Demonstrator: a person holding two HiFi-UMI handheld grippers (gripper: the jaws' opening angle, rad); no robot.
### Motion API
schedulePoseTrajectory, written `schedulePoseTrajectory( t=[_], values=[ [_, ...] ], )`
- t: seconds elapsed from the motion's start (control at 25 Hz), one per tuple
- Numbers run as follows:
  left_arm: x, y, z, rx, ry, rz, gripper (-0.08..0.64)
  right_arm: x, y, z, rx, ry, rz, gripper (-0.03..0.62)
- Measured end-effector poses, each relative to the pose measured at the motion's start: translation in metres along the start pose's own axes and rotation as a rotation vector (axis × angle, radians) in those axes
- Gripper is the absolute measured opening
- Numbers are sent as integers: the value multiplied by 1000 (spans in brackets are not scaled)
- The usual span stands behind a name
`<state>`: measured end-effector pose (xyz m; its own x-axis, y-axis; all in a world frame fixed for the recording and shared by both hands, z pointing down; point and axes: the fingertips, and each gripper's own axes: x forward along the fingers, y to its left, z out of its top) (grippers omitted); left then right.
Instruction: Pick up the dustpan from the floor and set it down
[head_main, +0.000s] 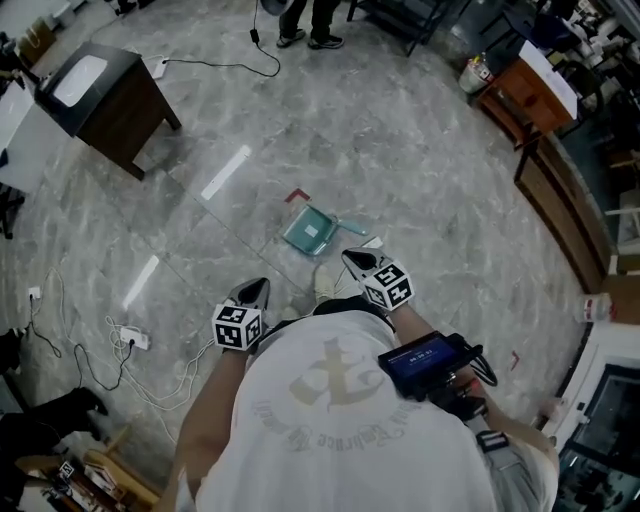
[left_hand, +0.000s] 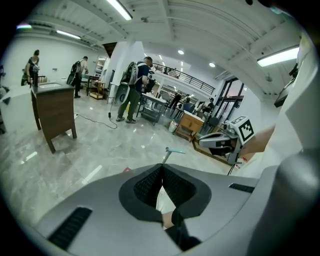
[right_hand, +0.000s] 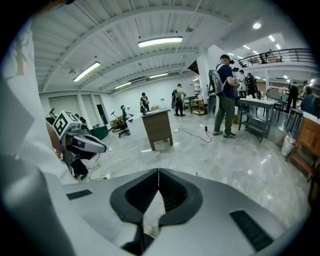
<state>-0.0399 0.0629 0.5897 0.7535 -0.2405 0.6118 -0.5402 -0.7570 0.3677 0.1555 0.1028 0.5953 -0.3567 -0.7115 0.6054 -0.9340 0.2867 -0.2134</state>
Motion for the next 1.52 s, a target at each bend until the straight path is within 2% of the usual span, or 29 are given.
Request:
schedulePoseTrajectory(
  t=[0.24,0.72,1.12,1.16,1.24,1.52],
  values=[
    [18,-3,18,-3,6,20,12,7,-37,-9,3,50,1,17],
    [51,-16,34,-24,43,54,12,30,-78,-21,-46,137,37,18],
    [53,-10,27,-97,46,125,12,61,-110,-31,-107,228,60,21],
    [53,-8,26,-107,47,134,12,66,-112,-31,-116,240,64,39],
    [50,-6,24,-125,48,154,12,75,-113,-34,-128,274,80,137],
    [41,-2,19,-180,44,223,12,101,-112,-49,-210,377,129,184]
  ],
)
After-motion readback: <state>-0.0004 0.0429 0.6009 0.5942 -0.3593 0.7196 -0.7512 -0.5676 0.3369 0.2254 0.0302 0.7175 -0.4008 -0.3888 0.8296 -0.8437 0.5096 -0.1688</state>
